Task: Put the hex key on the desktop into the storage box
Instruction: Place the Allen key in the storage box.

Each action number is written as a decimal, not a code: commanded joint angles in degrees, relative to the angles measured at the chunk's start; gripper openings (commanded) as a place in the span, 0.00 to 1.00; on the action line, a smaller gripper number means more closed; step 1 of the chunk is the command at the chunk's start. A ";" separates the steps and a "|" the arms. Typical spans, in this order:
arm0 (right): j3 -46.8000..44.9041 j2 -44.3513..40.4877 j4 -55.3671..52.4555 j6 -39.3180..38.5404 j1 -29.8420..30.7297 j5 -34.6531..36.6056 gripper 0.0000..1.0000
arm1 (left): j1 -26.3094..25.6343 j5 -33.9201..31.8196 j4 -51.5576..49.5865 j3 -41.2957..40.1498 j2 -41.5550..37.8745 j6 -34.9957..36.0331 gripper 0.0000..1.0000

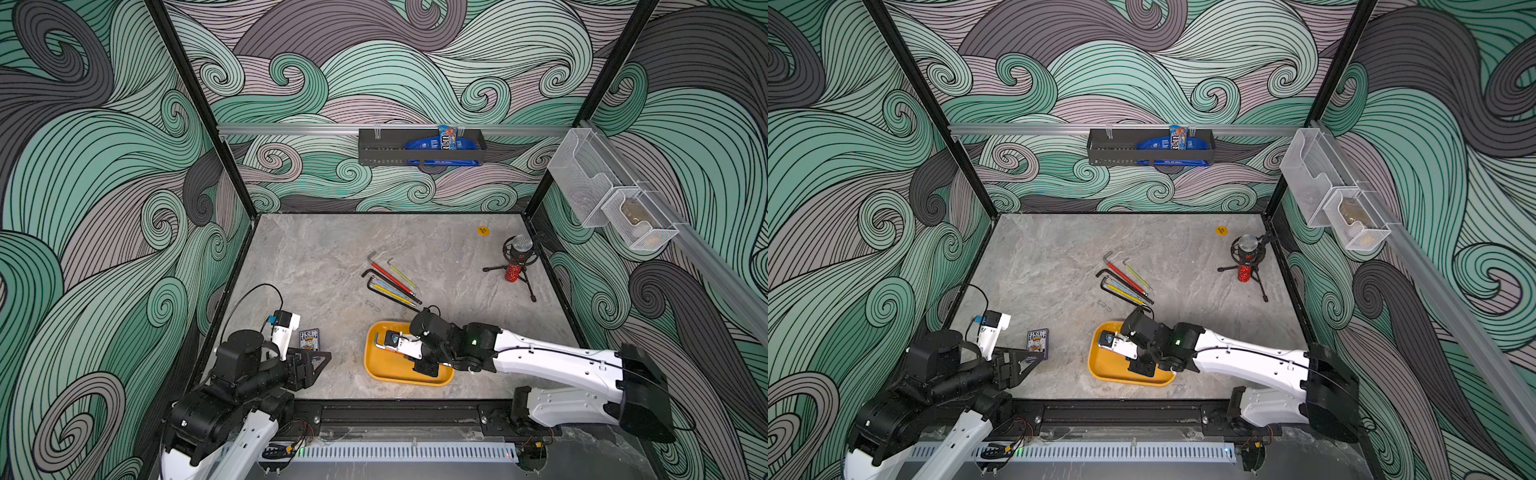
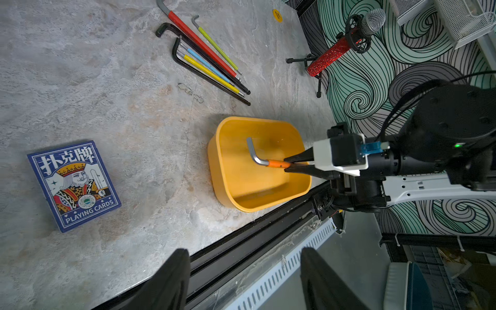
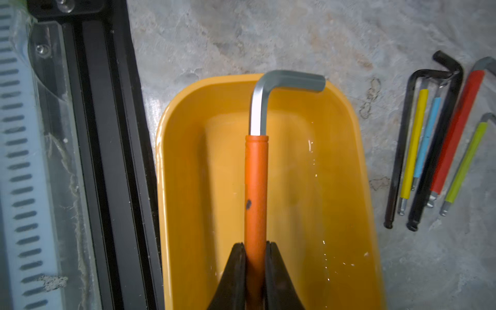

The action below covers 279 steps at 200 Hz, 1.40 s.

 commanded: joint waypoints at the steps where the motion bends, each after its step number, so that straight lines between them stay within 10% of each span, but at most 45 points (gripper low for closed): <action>1: 0.11 1.59 0.60 -1.56 0.10 -2.07 0.00 | -0.22 -1.23 -0.49 1.05 0.29 -0.25 0.68; 279: 1.84 22.80 11.84 -9.18 -0.75 -2.54 0.00 | -0.26 -3.15 3.38 0.94 1.75 -2.30 0.69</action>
